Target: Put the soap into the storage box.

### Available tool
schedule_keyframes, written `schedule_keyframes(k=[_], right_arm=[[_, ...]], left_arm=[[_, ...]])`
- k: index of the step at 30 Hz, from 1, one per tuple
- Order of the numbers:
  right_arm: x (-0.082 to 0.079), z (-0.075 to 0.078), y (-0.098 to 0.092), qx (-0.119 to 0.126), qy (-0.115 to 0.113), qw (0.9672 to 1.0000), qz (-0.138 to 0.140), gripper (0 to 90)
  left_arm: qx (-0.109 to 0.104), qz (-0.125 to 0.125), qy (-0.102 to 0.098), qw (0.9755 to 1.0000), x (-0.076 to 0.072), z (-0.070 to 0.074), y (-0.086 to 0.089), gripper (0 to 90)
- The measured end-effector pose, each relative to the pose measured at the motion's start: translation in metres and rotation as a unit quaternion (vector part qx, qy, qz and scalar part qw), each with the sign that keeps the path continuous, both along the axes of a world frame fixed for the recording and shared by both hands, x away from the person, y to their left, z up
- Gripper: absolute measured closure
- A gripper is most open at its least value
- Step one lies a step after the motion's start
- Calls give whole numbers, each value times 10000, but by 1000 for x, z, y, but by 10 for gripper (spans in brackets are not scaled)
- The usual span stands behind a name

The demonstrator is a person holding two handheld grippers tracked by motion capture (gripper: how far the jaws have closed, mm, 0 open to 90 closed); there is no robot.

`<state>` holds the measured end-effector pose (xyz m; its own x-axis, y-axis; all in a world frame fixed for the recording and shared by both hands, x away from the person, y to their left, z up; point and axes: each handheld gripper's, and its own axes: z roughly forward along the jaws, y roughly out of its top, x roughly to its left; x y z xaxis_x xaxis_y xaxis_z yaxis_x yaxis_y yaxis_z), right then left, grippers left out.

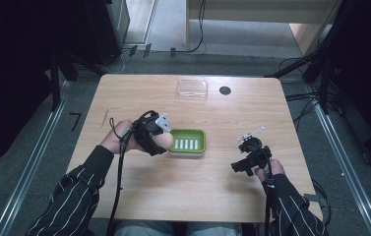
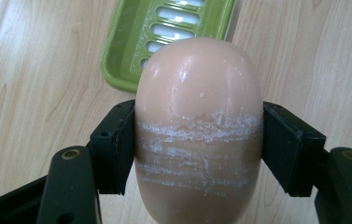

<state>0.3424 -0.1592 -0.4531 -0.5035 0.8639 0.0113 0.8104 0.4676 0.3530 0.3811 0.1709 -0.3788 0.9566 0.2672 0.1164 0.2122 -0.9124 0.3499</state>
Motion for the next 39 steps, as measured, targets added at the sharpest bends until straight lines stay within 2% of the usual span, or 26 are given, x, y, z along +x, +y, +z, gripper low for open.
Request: schedule_keyframes(k=[13,24,39], right_arm=[[1,-1,1,-29,14,10000,-5,140],[1,-1,1,-48,11,10000,2,140],[1,-1,0,-55,20,10000,-32,140]], left_arm=[[-43,-132,-61,9999,6,2,-11,339],[-88,-152,-153,9997,11,5,-16,339],[-95,-311,-178,9993,20,-6,-37,339]])
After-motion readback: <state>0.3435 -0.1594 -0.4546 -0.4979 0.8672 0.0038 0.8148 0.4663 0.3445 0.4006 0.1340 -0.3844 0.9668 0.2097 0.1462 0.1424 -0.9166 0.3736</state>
